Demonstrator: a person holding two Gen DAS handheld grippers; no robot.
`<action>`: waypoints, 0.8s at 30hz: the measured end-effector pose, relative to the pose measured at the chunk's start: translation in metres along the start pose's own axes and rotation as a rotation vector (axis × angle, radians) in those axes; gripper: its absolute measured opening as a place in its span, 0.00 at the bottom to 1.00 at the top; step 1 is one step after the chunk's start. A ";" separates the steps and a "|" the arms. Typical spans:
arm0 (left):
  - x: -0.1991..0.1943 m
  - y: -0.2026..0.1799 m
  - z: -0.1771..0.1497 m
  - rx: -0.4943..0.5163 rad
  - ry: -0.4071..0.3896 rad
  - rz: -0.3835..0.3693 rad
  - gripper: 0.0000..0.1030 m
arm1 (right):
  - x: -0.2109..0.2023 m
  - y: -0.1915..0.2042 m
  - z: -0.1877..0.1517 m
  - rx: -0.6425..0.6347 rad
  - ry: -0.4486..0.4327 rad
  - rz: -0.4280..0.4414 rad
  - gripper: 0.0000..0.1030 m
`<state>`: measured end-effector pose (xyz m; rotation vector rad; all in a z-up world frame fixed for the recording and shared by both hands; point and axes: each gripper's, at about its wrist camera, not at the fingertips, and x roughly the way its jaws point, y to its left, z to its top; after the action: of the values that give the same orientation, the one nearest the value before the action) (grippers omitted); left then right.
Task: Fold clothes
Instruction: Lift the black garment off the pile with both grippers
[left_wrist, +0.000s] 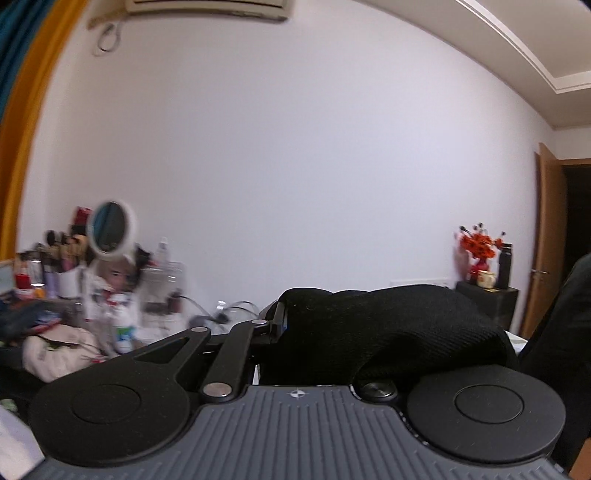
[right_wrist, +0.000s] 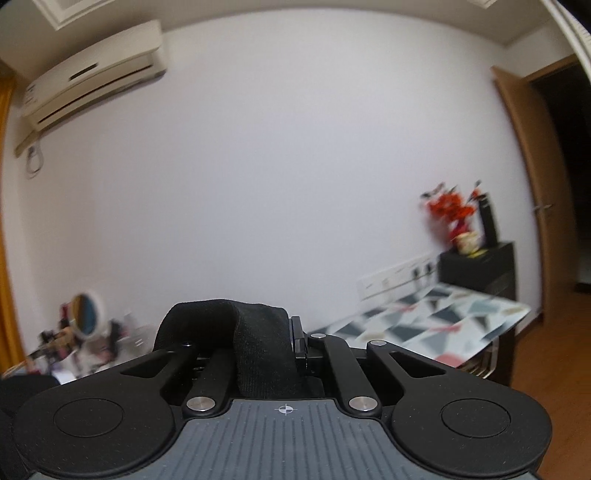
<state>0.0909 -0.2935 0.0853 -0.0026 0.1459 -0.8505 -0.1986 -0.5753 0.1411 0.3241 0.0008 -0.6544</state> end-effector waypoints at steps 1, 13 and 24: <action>0.013 -0.012 -0.006 0.000 0.002 -0.010 0.08 | 0.001 -0.013 0.007 -0.003 -0.012 -0.015 0.05; 0.187 -0.091 -0.023 -0.054 0.018 -0.041 0.08 | 0.134 -0.129 0.039 0.029 -0.031 -0.115 0.05; 0.339 -0.147 0.000 0.008 -0.010 -0.023 0.08 | 0.342 -0.214 0.055 0.121 -0.025 -0.110 0.05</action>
<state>0.2016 -0.6443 0.0512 -0.0009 0.1328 -0.8739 -0.0605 -0.9556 0.0953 0.4349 -0.0453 -0.7696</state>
